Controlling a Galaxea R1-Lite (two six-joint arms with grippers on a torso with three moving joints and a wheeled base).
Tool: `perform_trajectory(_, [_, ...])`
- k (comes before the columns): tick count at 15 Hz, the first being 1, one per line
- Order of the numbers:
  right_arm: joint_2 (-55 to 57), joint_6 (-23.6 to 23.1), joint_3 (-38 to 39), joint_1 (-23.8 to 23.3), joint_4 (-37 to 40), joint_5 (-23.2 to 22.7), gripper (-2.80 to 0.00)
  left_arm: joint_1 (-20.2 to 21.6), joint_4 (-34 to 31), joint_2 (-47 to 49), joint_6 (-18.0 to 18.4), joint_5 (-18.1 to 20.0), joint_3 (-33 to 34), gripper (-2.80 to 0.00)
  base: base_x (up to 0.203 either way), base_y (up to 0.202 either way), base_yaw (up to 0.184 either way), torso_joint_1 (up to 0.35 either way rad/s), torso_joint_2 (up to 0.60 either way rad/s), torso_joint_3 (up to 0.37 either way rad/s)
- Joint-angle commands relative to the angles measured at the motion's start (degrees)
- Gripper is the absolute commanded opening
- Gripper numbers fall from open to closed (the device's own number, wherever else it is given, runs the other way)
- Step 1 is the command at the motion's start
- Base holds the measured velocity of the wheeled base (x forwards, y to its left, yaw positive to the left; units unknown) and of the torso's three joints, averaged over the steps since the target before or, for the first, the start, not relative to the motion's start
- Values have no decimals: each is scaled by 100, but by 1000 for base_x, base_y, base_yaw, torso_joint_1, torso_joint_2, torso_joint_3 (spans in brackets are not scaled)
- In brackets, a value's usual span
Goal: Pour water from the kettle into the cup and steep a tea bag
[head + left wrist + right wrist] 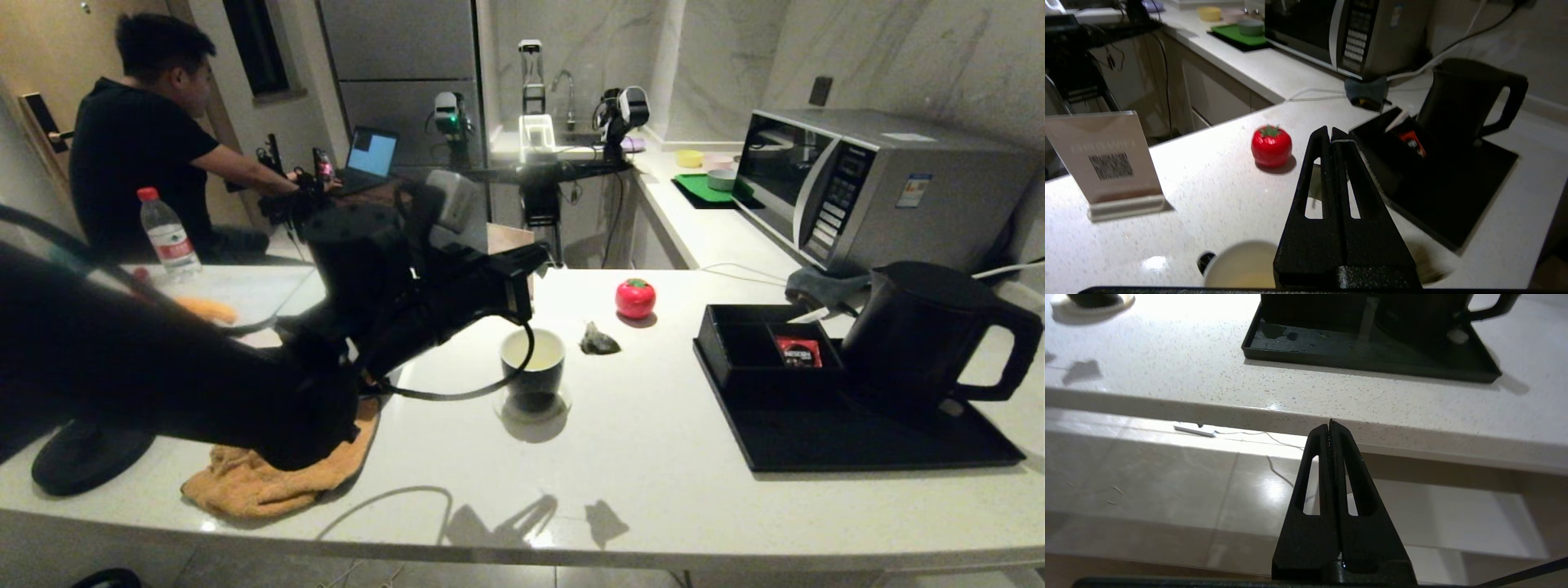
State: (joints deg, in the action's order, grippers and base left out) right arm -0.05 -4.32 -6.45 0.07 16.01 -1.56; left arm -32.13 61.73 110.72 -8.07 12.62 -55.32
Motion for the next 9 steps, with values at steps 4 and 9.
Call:
perform_trajectory(4, [5, 353, 3, 1, 25, 77, -280, 268, 32, 345, -10, 39, -440, -280, 0, 0, 0, 0, 0, 0])
perform_trajectory(9, [5, 353, 3, 3, 25, 77, -280, 381, 35, 848, -10, 50, -756, -280, 0, 0, 0, 0, 0, 0])
